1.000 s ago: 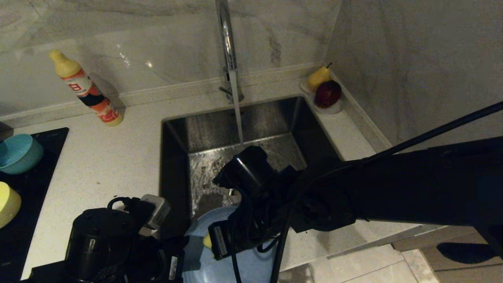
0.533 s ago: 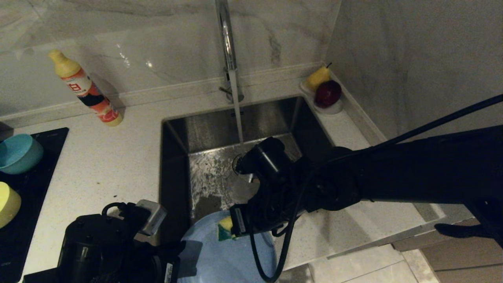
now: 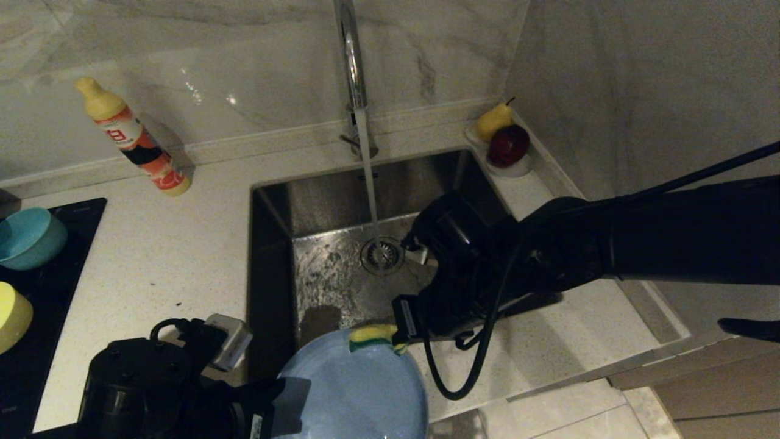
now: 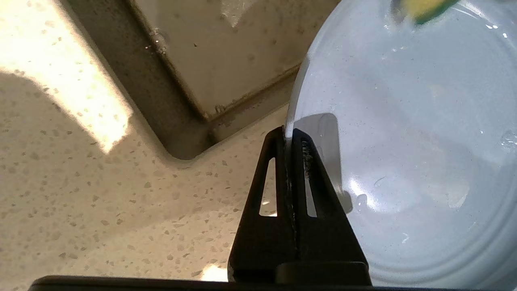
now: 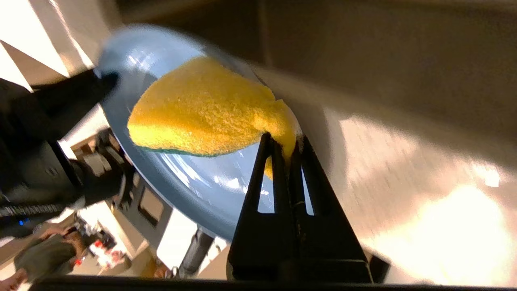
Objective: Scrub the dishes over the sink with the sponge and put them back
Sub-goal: Wipe the plate
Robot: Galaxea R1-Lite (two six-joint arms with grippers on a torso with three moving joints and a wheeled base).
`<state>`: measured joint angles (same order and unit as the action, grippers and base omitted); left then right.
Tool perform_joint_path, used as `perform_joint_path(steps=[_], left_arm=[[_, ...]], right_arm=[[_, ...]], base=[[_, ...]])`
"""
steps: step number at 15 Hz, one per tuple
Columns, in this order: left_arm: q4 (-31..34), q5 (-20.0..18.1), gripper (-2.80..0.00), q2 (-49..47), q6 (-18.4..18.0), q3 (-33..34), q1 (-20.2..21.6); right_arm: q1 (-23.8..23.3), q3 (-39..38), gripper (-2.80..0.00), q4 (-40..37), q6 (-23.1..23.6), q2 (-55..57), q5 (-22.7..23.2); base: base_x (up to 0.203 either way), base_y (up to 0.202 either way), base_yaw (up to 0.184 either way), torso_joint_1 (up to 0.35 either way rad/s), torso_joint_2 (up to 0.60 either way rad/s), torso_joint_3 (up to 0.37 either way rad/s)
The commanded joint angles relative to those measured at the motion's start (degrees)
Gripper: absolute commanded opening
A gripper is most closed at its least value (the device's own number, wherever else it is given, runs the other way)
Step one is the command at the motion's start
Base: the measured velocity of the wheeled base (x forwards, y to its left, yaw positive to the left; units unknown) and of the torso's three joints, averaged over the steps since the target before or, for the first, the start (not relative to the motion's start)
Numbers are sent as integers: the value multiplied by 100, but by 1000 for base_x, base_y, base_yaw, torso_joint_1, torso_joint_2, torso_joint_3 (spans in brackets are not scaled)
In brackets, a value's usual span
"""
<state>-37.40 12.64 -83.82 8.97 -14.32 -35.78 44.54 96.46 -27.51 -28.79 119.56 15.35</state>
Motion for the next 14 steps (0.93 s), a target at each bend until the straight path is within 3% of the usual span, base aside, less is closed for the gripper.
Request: perform_joint_path(steps=[1, 5, 9, 14], left_arm=[[-29, 18, -280, -60, 8, -13, 1], [-178, 11, -280, -199, 17, -89, 1], [-991, 63, -280, -547, 52, -44, 1], [-999, 54, -280, -539, 32, 141, 1]], right_arm=[[-1, -168, -280, -208, -12, -207, 25], [414, -647, -280, -281, -12, -633, 21], [791, -585, -280, -283, -20, -945, 59], [1124, -459, -280, -294, -198, -927, 195]], base=[[0, 0, 0, 0, 0, 0], [0, 0, 0, 0, 0, 0], [0, 0, 0, 0, 0, 0], [0, 0, 0, 0, 0, 0]])
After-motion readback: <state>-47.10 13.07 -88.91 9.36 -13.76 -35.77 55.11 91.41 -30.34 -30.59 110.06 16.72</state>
